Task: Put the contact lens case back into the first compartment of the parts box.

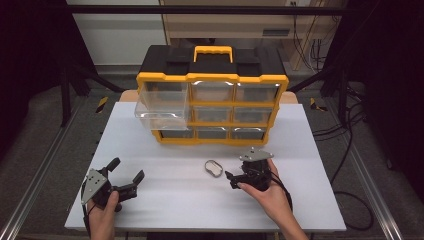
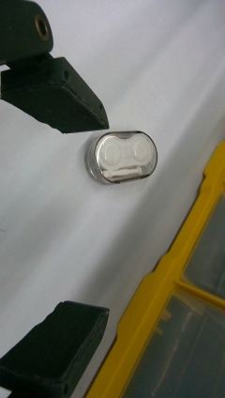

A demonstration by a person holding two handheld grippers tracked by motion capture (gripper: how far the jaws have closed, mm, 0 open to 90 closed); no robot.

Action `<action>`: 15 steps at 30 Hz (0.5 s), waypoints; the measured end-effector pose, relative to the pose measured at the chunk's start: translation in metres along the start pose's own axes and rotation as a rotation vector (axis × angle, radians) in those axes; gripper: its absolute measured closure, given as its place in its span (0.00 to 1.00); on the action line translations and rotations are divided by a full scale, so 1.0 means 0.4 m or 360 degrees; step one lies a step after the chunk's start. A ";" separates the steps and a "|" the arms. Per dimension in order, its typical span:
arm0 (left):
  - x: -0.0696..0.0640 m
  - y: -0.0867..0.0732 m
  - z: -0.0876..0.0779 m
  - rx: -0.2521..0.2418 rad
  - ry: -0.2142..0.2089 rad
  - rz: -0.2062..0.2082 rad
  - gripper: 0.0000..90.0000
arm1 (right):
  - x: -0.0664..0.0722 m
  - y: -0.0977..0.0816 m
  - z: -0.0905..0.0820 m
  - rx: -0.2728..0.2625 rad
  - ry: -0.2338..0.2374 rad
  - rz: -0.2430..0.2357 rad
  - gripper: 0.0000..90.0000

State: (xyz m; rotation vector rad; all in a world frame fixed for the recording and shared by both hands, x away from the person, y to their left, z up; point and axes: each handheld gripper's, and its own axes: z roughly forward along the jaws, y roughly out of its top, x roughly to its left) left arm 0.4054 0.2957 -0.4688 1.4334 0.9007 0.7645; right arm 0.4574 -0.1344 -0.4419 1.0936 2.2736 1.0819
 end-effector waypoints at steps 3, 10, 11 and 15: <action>0.001 0.000 0.000 0.0000 0.0000 -0.0004 0.01 | 0.006 0.009 0.012 0.0042 0.0017 -0.0014 0.11; 0.004 0.001 -0.002 0.0000 0.0004 -0.0004 0.01 | 0.029 0.028 0.038 0.0117 0.0056 -0.0049 0.10; 0.004 0.001 -0.002 -0.0002 0.0005 -0.0006 0.01 | 0.030 0.031 0.042 0.0133 0.0067 -0.0056 0.10; 0.002 0.001 -0.001 -0.0002 0.0004 -0.0005 0.01 | 0.041 0.043 0.060 0.0189 0.0106 -0.0050 0.11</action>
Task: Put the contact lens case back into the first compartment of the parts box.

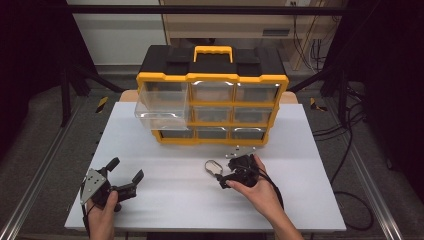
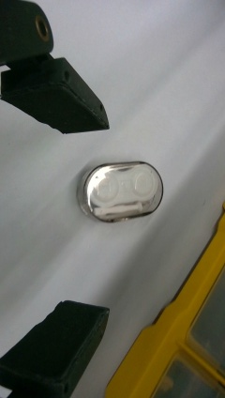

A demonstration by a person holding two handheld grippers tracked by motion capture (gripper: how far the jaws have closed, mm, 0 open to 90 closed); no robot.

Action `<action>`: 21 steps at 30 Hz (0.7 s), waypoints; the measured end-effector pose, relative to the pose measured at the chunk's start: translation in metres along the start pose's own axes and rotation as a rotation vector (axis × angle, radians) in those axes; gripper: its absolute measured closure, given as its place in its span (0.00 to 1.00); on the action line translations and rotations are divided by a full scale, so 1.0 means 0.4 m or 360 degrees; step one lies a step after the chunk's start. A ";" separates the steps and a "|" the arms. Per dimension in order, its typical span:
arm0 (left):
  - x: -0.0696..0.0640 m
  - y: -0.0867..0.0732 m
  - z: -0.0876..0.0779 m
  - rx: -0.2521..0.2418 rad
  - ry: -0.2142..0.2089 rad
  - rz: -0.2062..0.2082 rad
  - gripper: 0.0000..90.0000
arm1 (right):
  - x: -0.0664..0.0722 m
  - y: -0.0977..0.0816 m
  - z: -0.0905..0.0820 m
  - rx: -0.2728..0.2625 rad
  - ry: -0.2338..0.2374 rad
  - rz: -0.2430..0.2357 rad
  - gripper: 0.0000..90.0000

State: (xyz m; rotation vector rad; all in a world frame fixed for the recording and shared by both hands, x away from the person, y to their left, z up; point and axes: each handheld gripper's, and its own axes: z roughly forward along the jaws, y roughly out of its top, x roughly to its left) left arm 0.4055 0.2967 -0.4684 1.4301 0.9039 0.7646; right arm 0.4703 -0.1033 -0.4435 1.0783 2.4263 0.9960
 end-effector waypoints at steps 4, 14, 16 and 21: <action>-0.001 0.000 0.001 0.0001 -0.0005 0.0000 0.01 | 0.010 0.016 0.018 0.0044 0.0025 -0.0028 0.12; 0.000 0.001 0.000 -0.0006 -0.0004 -0.0003 0.01 | 0.017 0.030 0.064 0.0128 0.0056 0.0014 0.22; -0.001 0.000 0.001 -0.0001 -0.0007 0.0000 0.01 | 0.014 0.032 0.072 0.0116 0.0061 0.0017 0.27; -0.003 0.001 0.002 0.0003 -0.0010 0.0011 0.01 | 0.011 0.036 0.092 0.0104 0.0069 0.0047 0.38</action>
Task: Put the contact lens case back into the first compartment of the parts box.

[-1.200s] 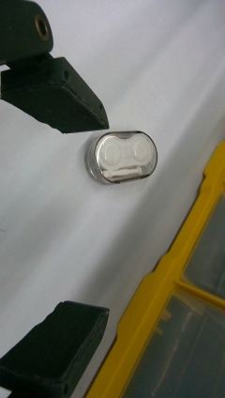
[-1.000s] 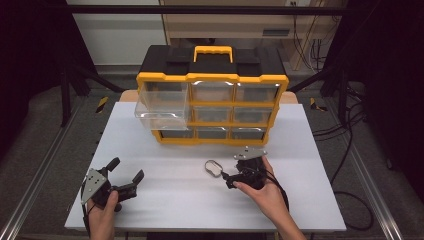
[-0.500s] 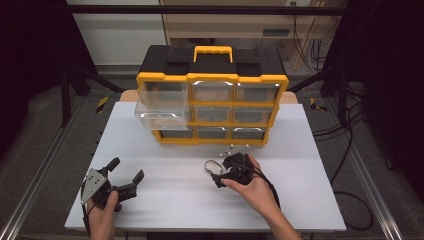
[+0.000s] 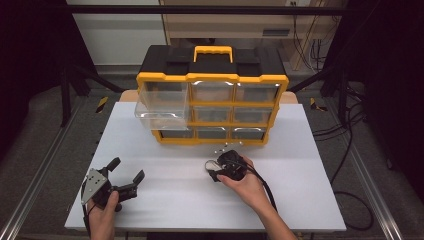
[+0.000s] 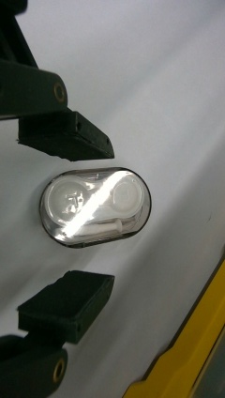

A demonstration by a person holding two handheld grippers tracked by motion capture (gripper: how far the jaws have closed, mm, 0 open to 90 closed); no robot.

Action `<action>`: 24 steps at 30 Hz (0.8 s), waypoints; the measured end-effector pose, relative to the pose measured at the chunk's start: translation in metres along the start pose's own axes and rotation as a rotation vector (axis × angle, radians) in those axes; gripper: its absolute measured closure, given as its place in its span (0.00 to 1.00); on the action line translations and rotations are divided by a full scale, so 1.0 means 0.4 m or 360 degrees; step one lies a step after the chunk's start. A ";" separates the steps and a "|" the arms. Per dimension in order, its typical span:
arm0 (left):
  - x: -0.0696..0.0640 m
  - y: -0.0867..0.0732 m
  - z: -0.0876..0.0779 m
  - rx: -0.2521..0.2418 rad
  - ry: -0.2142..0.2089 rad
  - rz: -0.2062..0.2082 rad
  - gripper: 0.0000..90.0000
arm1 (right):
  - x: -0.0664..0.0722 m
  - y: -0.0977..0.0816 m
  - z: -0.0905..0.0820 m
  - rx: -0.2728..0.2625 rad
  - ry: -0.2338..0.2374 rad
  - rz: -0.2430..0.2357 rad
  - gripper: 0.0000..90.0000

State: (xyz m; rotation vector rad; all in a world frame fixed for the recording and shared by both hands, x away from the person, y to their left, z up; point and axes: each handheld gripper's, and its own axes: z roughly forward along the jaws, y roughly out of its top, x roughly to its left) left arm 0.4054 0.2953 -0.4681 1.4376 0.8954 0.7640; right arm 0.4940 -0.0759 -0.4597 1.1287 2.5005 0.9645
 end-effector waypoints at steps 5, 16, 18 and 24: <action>0.000 -0.001 0.002 0.0003 -0.0001 -0.0003 0.01 | 0.001 0.001 0.014 0.0001 0.0022 -0.0025 0.44; -0.006 -0.002 0.005 0.0012 -0.0013 0.0009 0.01 | 0.009 0.003 0.034 0.0013 0.0005 -0.0076 0.52; -0.006 -0.002 0.006 0.0015 -0.0015 0.0010 0.01 | 0.011 0.002 0.038 0.0013 -0.0002 -0.0084 0.52; -0.007 -0.003 0.007 0.0017 -0.0018 0.0009 0.01 | 0.013 0.000 0.042 0.0018 -0.0014 -0.0119 0.54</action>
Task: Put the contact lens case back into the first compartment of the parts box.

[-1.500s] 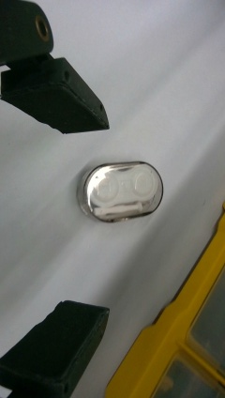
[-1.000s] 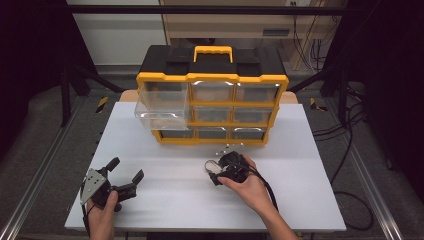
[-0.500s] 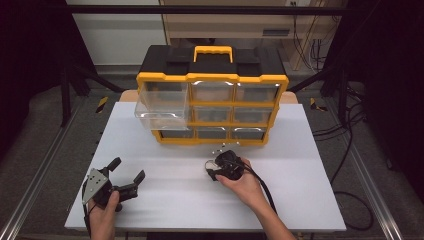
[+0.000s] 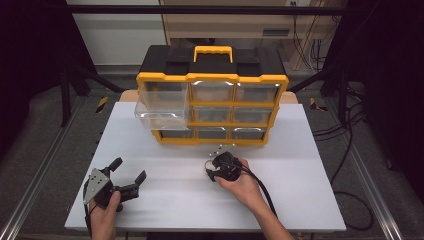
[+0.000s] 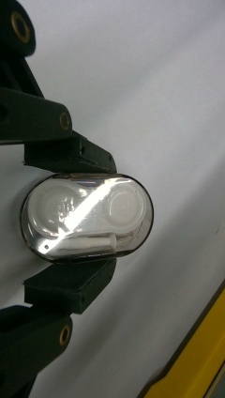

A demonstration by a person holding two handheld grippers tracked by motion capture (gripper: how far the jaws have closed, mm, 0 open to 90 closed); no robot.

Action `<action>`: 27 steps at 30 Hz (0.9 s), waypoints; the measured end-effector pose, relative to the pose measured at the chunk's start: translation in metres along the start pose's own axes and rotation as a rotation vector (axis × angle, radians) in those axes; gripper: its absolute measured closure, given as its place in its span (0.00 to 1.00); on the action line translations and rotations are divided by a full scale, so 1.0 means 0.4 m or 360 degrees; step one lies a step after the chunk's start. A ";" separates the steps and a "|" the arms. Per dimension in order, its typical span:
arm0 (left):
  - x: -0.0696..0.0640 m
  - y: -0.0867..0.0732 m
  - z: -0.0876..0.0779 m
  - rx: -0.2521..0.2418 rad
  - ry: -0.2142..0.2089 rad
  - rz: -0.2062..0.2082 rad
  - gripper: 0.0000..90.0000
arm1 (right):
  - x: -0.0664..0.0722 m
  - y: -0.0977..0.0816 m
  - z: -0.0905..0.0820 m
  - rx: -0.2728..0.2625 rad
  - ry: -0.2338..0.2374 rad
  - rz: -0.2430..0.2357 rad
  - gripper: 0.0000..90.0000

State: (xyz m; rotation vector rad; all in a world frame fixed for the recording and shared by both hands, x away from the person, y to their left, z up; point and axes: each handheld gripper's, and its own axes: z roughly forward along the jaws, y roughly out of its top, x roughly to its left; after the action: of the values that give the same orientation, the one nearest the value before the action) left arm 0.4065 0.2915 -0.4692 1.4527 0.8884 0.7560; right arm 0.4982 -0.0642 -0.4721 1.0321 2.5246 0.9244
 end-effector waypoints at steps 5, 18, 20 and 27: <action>0.000 0.000 0.000 0.0001 -0.0001 0.0000 0.01 | -0.002 0.000 -0.001 0.0001 0.0007 -0.0004 0.54; 0.003 0.001 -0.002 -0.0005 0.0005 -0.0005 0.01 | 0.011 0.024 -0.062 -0.0113 0.0005 -0.0036 0.55; 0.002 0.001 -0.003 -0.0011 0.0008 -0.0009 0.01 | 0.013 0.028 -0.073 -0.0123 0.0004 -0.0047 0.55; 0.004 0.001 -0.004 -0.0009 0.0011 -0.0008 0.01 | 0.019 0.043 -0.097 -0.0150 -0.0006 -0.0072 0.54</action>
State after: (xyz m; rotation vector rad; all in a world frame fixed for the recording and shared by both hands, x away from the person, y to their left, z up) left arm 0.4061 0.2937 -0.4687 1.4430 0.8942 0.7594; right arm 0.4843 -0.0672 -0.4315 0.9444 2.4647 1.0168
